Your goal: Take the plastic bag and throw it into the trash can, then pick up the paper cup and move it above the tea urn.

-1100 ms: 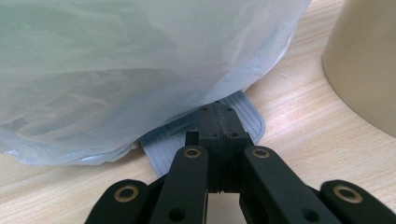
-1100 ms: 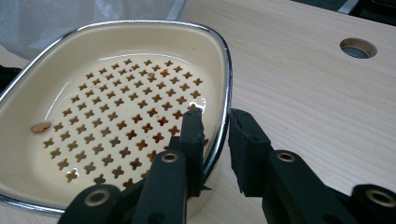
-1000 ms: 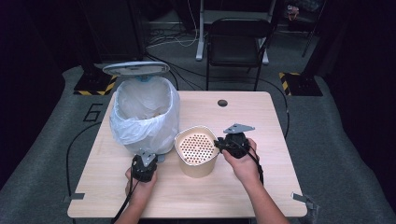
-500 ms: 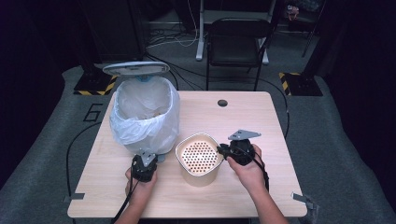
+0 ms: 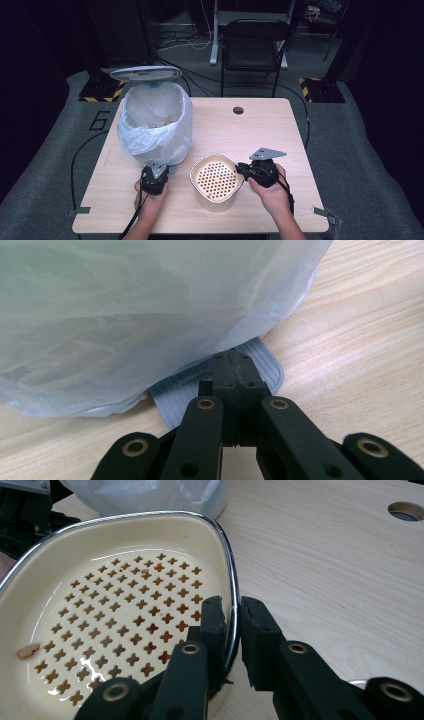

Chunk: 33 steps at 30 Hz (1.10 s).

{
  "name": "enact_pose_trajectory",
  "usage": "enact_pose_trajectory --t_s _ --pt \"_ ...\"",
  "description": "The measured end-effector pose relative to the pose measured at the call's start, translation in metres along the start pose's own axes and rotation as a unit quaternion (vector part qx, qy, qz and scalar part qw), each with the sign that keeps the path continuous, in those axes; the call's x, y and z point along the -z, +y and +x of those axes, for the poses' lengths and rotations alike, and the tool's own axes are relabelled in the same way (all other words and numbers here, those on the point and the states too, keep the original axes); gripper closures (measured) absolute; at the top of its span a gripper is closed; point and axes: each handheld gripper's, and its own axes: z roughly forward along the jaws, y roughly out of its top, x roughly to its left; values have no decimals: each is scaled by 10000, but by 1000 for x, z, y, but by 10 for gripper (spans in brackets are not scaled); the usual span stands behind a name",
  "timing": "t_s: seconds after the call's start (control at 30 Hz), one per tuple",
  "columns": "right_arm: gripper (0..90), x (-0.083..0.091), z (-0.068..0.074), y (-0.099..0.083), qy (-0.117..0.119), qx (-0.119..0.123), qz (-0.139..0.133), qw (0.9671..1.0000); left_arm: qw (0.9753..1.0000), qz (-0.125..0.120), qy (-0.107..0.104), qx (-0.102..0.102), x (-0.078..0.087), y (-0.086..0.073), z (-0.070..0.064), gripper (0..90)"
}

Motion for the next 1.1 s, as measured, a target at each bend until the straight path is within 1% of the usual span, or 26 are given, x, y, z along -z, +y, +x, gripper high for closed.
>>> enact_pose_trajectory --t_s 0.03,0.13,0.2,0.3,0.33,0.37,0.4,0.43,0.47,0.53,0.6,0.63,0.67,0.7,0.73,0.77,0.8,0.87,0.97,1.0,1.03,1.1 --pt "788 0 0 0 7 -14 -7 10000 10000 5 -1 -8 0 0 0 900" --pt "719 4 -1 -1 133 -155 -154 9997 10000 2 -1 0 0 0 0 900" --pt "621 9 -1 0 59 -172 -276 9995 10000 2 -3 2 0 0 0 900" --pt "514 19 -5 2 25 -163 -487 9987 10000 7 -5 2 0 0 0 900" --pt "514 19 -5 2 25 -163 -487 9987 10000 7 -5 2 0 0 0 900" --pt "458 27 -10 1 -157 -163 -670 9975 10000 2 -2 2 0 0 0 900" --pt "444 30 -13 -1 -192 -228 -733 9969 10000 28 -11 0 0 0 0 900" --pt "427 31 -15 -2 -226 -271 -785 9963 10000 72 -35 -10 1 0 1 900" --pt "411 34 -18 -4 -299 -297 -821 9957 10000 2 -1 -3 0 0 0 900" --pt "375 37 -23 -8 -433 -276 -866 9949 10000 25 -10 1 0 0 0 900" --pt "306 40 -28 -14 -533 -211 -921 9941 10000 2 -2 -1 0 0 0 900" --pt "268 40 -30 -16 -570 -196 -907 9941 10000 6 1 -7 0 0 0 900" --pt "233 39 -33 -19 -590 -176 -833 9946 10000 8 -1 -6 0 0 0 900" --pt "216 38 -34 -22 -621 -182 -772 9949 10000 4 -4 -1 0 0 0 900" --pt "195 38 -36 -25 -664 -179 -742 9949 10000 51 -23 -7 1 0 1 900" --pt "163 36 -37 -27 -722 -160 -723 9946 10000 1 -1 0 0 0 0 900" --pt "150 35 -38 -30 -769 -165 -676 9946 10000 3 1 -2 0 0 0 900" --pt "150 33 -40 -34 -779 -160 -645 9947 10000 6 0 -6 0 0 0 900" --pt "149 30 -43 -38 -778 -217 -619 9948 10000 2 -1 1 0 0 0 900" --pt "149 29 -44 -40 -792 -195 -592 9949 10000 5 -2 -1 0 0 0 900" --pt "149 29 -44 -41 -803 -226 -598 9947 9999 94 -54 -9 1 1 1 900" --pt "149 28 -45 -43 -781 -237 -596 9949 9999 90 -56 -5 1 1 1 900"
